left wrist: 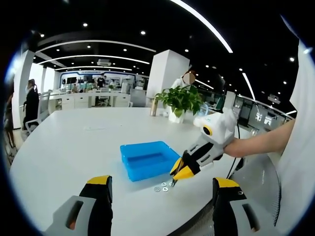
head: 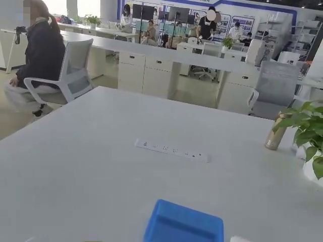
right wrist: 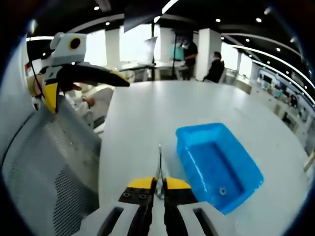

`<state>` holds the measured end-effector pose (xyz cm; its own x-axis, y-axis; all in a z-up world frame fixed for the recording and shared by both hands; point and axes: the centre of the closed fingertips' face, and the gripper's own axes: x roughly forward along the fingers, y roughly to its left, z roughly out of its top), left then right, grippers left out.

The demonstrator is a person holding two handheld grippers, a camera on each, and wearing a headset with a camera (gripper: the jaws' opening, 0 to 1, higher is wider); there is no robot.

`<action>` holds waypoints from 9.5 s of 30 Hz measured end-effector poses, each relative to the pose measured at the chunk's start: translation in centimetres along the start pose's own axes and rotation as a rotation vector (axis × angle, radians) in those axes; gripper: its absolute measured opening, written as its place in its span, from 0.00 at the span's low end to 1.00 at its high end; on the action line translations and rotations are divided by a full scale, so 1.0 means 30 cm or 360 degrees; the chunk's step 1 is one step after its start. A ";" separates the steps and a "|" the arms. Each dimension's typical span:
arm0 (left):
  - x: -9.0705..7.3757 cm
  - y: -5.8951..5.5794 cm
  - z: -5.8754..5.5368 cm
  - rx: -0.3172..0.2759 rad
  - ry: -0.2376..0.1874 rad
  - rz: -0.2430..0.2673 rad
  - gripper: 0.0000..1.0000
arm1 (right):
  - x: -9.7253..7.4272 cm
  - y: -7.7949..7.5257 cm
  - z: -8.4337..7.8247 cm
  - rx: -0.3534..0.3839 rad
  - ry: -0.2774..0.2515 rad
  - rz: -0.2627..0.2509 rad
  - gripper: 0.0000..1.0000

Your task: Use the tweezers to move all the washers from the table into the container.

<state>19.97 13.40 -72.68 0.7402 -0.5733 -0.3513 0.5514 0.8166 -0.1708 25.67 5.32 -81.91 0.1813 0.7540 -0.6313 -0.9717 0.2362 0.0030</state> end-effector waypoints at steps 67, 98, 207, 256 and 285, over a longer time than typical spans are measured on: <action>-0.025 0.030 -0.014 0.0004 0.0022 0.0040 0.82 | 0.036 -0.392 0.030 0.0545 0.0032 -0.0224 0.03; -0.022 0.016 -0.016 0.0017 0.0026 0.0020 0.81 | -0.084 -0.207 0.255 0.0321 -0.0243 -0.0177 0.03; -0.026 0.008 -0.041 0.0027 0.0066 0.0011 0.80 | -0.033 -0.246 0.236 0.0290 -0.0101 -0.0062 0.03; -0.043 0.021 -0.021 0.0015 0.0029 0.0039 0.82 | 0.097 -0.362 0.085 0.0417 0.0154 -0.0076 0.03; -0.043 0.034 -0.024 -0.0004 0.0034 0.0071 0.90 | 0.042 -0.331 0.098 0.0379 0.0101 -0.0108 0.04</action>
<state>19.29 15.02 -73.06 0.7558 -0.5347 -0.3781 0.5169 0.8416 -0.1570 36.00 5.72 -80.44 0.2277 0.6934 -0.6836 -0.8932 0.4283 0.1369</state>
